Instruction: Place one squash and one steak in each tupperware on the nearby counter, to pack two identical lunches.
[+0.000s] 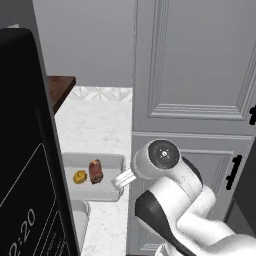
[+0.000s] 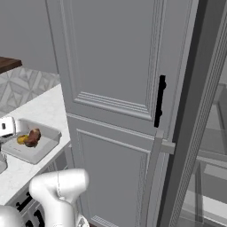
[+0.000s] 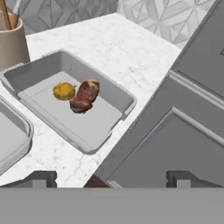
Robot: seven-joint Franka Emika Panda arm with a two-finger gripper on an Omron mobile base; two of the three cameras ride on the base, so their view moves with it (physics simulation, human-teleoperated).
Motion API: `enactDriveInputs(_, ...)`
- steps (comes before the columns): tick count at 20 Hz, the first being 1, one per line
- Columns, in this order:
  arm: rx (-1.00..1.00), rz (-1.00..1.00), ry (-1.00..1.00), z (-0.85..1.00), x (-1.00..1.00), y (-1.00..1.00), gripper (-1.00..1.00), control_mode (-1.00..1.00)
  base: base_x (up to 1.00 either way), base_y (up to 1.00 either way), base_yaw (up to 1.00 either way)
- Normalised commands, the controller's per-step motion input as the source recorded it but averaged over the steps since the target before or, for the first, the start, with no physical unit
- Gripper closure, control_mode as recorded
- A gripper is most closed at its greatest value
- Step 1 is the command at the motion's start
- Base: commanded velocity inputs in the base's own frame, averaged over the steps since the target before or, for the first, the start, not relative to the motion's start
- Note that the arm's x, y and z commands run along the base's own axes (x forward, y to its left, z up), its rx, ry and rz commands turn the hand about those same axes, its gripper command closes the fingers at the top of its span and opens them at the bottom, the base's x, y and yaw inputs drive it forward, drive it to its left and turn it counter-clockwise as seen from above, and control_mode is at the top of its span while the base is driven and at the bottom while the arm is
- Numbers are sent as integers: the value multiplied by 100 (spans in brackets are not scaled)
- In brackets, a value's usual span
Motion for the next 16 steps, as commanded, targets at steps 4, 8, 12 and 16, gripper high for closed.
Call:
enactDriveInputs(4, 42, -23, 12, 43, -19, -92, -100, -100, 0, 0, 0)
enactDriveInputs(8, 17, -8, 1, 1, -53, -33, -100, -100, 0, 0, 0)
enactDriveInputs(12, 0, 0, 0, 0, -50, -1, -100, -100, 0, 0, 0)
enactDriveInputs(16, 0, 0, 0, 0, -64, -22, -100, -100, 0, 0, 0)
